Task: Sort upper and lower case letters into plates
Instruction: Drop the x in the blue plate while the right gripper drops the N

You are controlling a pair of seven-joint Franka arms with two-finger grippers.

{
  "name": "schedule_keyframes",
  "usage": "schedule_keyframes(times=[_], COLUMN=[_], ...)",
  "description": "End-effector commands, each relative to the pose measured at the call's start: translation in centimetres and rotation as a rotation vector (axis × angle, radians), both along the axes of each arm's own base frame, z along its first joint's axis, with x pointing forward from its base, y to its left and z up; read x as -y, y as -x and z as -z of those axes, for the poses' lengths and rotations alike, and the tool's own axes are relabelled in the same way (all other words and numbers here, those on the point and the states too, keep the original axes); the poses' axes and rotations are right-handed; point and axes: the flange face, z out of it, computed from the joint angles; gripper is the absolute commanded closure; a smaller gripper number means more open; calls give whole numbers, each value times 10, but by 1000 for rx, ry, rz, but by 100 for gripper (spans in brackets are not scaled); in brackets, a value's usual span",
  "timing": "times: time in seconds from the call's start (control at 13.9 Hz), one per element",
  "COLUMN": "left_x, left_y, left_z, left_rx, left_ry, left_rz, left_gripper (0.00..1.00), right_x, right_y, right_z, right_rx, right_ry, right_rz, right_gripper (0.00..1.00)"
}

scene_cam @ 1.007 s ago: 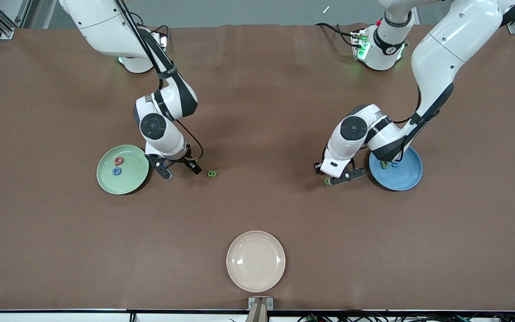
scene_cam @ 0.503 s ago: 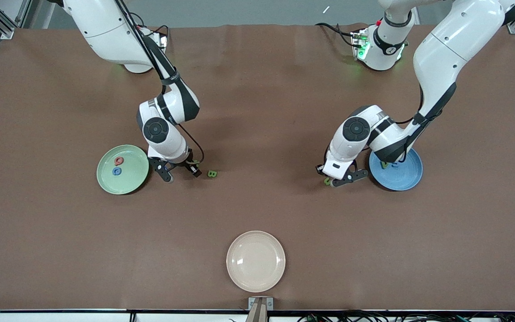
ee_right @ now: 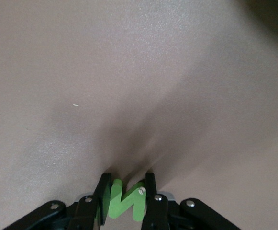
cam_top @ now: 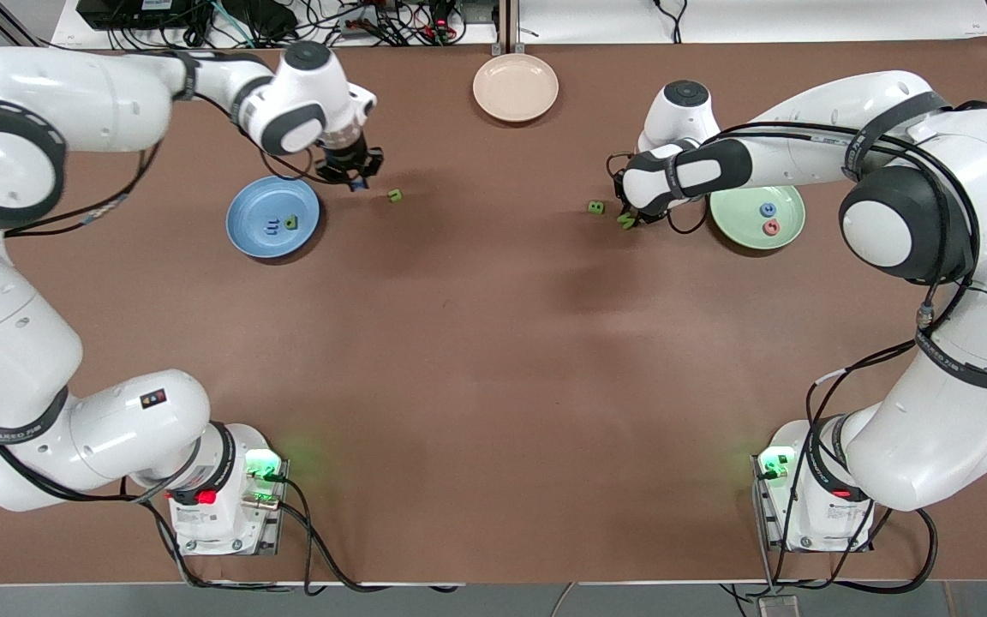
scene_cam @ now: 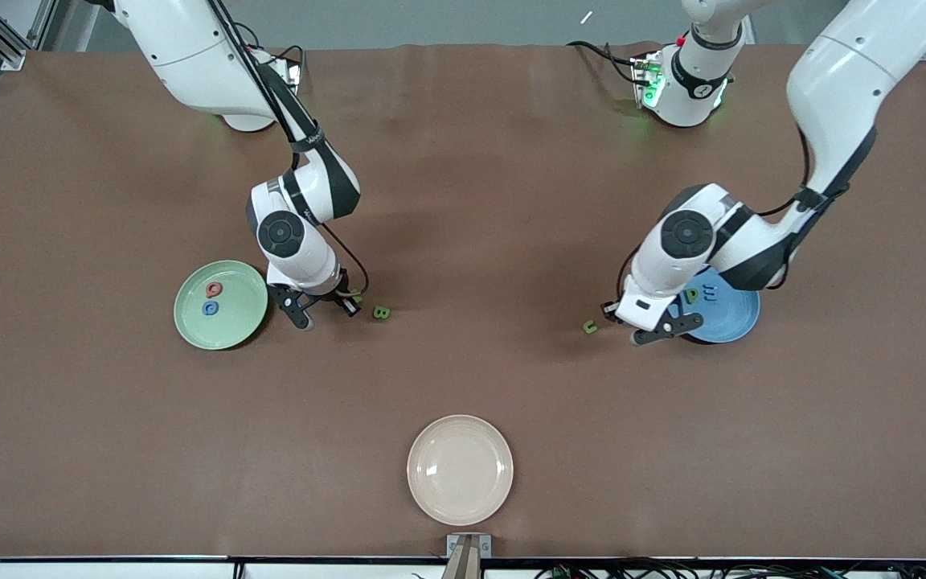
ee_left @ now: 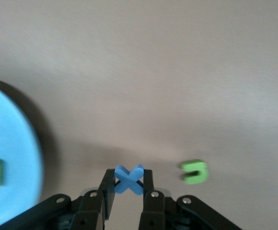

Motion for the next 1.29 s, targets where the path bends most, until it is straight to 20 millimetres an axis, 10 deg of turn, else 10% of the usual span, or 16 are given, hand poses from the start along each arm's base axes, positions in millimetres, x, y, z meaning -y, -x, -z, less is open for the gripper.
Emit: schedule_keyframes(times=[0.0, 0.22, 0.5, 0.94, 1.22], left_x=[-46, -107, -160, -189, -197], left_y=[5, 13, 21, 27, 30], left_z=[-15, -7, 9, 28, 39], left_rx=[-34, -72, -69, -77, -61], left_ry=[-3, 6, -44, -62, -53], left_rz=[61, 165, 225, 299, 312], left_gripper=[93, 93, 93, 93, 92], right_x=[12, 46, 148, 251, 259], right_y=[-3, -21, -40, -21, -8], right_z=[-5, -44, -78, -40, -24], right_rx=[-33, -121, -137, -106, -88], right_ry=[21, 34, -13, -45, -43], right_rz=[-3, -114, -293, -447, -480], right_gripper=[100, 100, 100, 99, 98])
